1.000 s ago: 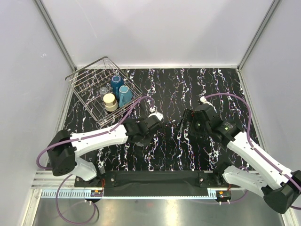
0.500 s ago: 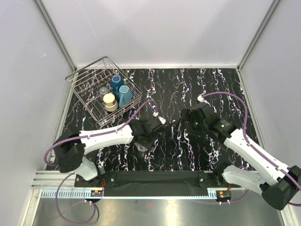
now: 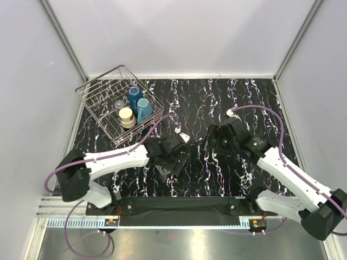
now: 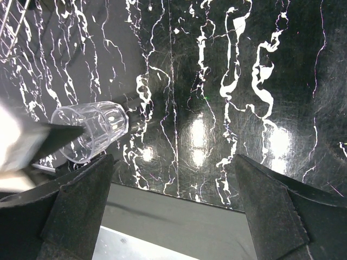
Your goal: Load the cups into the dish rack
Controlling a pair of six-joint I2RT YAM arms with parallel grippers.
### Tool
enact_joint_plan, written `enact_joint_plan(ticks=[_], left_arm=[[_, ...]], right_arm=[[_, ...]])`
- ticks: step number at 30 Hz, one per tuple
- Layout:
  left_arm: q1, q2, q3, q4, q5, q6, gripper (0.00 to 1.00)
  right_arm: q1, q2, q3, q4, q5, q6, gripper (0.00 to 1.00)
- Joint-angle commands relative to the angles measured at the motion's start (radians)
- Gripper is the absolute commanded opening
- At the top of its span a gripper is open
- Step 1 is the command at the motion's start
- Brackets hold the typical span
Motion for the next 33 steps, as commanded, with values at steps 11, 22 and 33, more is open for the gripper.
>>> enact_joint_plan(ticks=[11, 22, 33], left_arm=[[0.025, -0.517, 0.109, -0.114, -0.298, 0.054, 0.86], [0.113, -0.732, 0.106, -0.151, -0.378, 0.109, 0.88], [0.114, -0.861, -0.018, -0.119, -0.289, 0.054, 0.89]], right_arm=[[0.087, 0.26, 0.15, 0.138, -0.117, 0.009, 0.94], [0.249, 0.593, 0.349, 0.159, -0.105, 0.101, 0.85], [0.293, 0.705, 0.337, 0.222, -0.117, 0.155, 0.78]])
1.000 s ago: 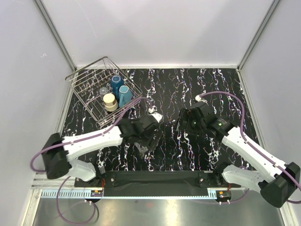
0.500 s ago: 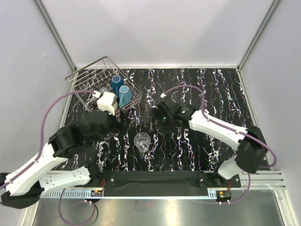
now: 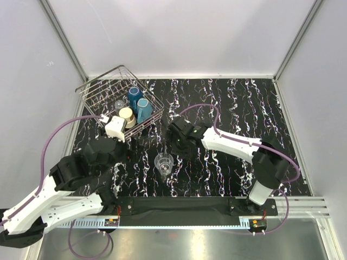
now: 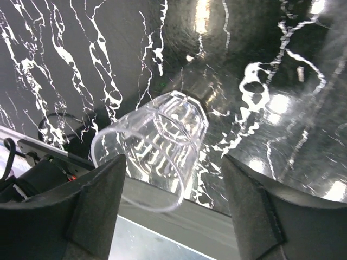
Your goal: Load the cups into the dish rack
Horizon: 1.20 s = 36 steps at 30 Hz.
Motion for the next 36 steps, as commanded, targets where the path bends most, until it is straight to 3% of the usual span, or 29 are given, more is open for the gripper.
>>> enact_joint_plan(ticks=[1, 10, 14, 16, 22, 25, 36], left_arm=[[0.004, -0.024, 0.002, 0.05, 0.015, -0.004, 0.88], [0.004, -0.031, 0.059, -0.001, -0.019, 0.053, 0.89], [0.004, -0.055, 0.045, 0.01, -0.012, 0.036, 0.93], [0.004, -0.049, 0.046, 0.019, 0.027, 0.033, 0.99], [0.004, -0.007, 0.086, 0.027, 0.053, 0.039, 0.99], [0.004, 0.019, 0.126, 0.022, 0.056, 0.04, 0.99], [0.004, 0.155, 0.339, -0.024, 0.059, -0.015, 0.99]], right_arm=[[0.026, 0.043, 0.022, 0.066, -0.015, 0.042, 0.77], [0.044, 0.095, -0.007, 0.094, 0.015, 0.065, 0.59], [0.046, 0.088, -0.031, 0.119, 0.011, 0.071, 0.4], [0.044, 0.085, -0.041, 0.129, 0.009, 0.068, 0.37], [0.046, 0.069, -0.036, 0.15, 0.021, 0.057, 0.09], [0.044, 0.046, -0.025, 0.146, 0.04, 0.044, 0.01], [0.044, -0.237, -0.123, 0.245, 0.143, -0.079, 0.0]])
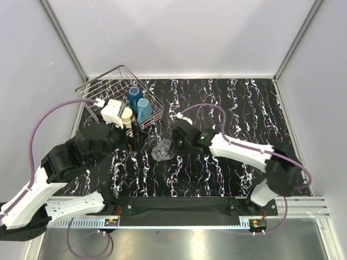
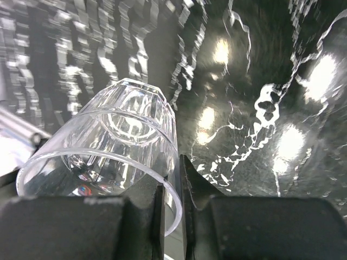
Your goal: Load the cups into the dish rack
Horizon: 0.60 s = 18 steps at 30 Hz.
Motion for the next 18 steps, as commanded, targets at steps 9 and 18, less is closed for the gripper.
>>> enact_joint_plan(ticks=[9, 18], left_arm=[[0.002, 0.089, 0.068, 0.191, 0.233, -0.113, 0.99], [0.002, 0.239, 0.055, 0.491, 0.533, -0.438, 0.99]], right_arm=[[0.002, -0.584, -0.252, 0.21, 0.218, -0.173, 0.0], [0.001, -1.074, -0.443, 0.265, 0.269, -0.297, 0.0]])
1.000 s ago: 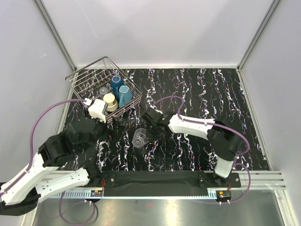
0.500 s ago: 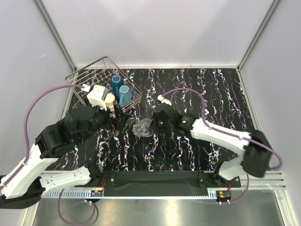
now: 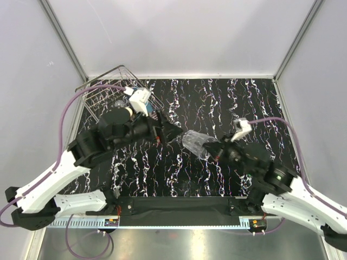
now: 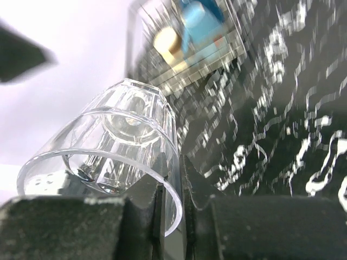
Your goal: Load the cups into the dish rack
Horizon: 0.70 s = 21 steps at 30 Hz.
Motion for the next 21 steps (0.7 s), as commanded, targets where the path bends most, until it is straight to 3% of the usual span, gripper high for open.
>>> enact_joint_plan(ticks=[1, 8, 12, 21], left_arm=[[0.001, 0.058, 0.021, 0.216, 0.197, -0.193, 0.99], [-0.007, 0.173, 0.009, 0.344, 0.269, -0.42, 0.99], [-0.036, 0.239, -0.003, 0.453, 0.329, -0.536, 0.99], [-0.07, 0.285, -0.012, 0.543, 0.398, -0.589, 0.99]], right_arm=[[0.002, -0.136, -0.012, 0.09, 0.043, -0.097, 0.0], [0.002, -0.36, -0.032, 0.075, -0.044, -0.194, 0.0], [0.002, -0.389, -0.03, 0.084, -0.064, -0.24, 0.0], [0.002, -0.446, -0.026, 0.099, -0.072, -0.274, 0.0]])
